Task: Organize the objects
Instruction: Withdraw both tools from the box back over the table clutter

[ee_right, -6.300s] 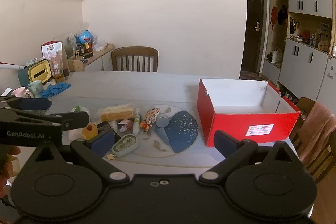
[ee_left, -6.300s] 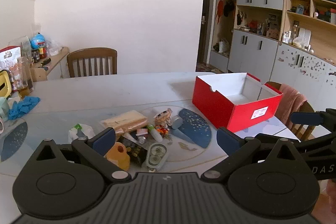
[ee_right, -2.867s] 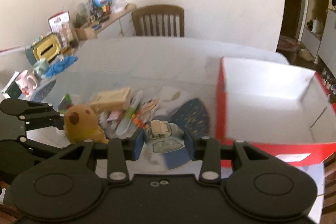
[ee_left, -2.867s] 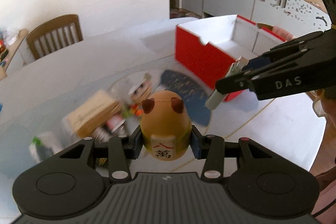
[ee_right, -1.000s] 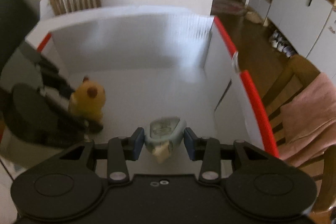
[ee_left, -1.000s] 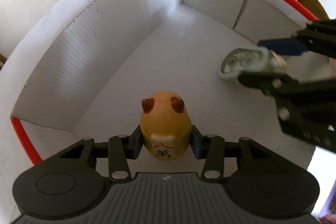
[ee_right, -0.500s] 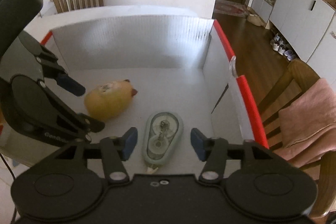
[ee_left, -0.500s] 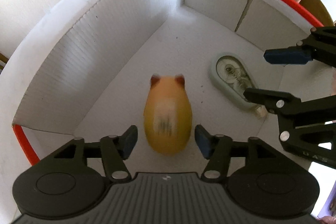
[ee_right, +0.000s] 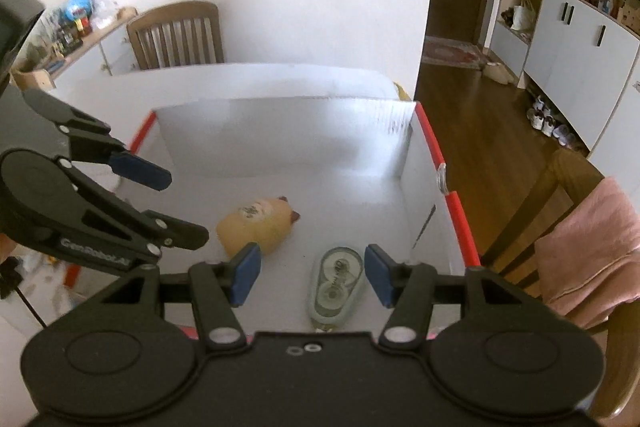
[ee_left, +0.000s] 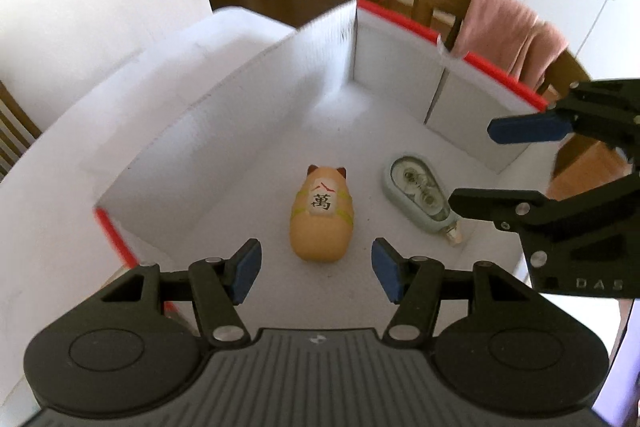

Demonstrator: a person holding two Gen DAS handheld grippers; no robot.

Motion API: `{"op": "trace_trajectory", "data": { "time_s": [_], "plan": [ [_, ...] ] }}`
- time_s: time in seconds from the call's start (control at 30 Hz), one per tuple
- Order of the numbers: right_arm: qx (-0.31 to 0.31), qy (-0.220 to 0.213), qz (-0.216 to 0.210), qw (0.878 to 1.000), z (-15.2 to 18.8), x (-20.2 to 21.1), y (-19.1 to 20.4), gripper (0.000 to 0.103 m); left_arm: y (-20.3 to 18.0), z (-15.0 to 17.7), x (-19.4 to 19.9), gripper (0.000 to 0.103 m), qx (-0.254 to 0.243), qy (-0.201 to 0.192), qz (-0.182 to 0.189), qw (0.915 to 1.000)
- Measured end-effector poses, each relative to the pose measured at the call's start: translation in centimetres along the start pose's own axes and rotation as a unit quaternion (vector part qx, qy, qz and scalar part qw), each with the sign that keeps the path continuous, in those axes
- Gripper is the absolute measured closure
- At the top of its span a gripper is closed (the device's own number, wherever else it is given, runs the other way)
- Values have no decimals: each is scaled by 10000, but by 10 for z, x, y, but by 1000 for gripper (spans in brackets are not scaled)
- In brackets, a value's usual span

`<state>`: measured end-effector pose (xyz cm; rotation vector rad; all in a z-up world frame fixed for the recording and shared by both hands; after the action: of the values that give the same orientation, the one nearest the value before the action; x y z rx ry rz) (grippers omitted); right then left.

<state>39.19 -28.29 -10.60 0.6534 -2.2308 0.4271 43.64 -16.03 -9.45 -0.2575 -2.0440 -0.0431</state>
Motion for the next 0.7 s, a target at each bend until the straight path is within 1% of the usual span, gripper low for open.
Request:
{"op": "trace_trajectory", "data": {
  "time_s": [0.13,0.33,0.4,0.63,0.67,0.7],
  "plan": [
    [-48,-125,-36,9999,-2,17,5,45,5,7,29,43,191,-348,62,9992],
    [-125,-292,-38,9995,-2,32,17,43,8,25,59,43,287,-760,164,9966],
    [-114,-340,-58,9993,-2,35,24,41,9,32,68,43,285,-835,191,9959],
    [-54,-447,-80,9990,-1,47,53,40,17,59,93,43,323,-1080,207,9934],
    [-46,-458,-91,9989,-1,48,58,40,19,64,97,43,342,-1121,212,9929],
    [-36,-473,-104,9988,-2,49,64,36,21,67,101,43,372,-1159,217,9923]
  ]
}}
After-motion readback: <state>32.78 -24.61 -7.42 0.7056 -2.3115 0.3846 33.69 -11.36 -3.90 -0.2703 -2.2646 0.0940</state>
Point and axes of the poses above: each gripper's, at about its wrist camera, not at the fingertips, and x roughly against the way its jaws point, y to its left, z to its underside, the point moved 5 cm from there along -x, roughly the way its jaws point, and after that the axes turned 13 degrees about x, right-handed, at the moved point
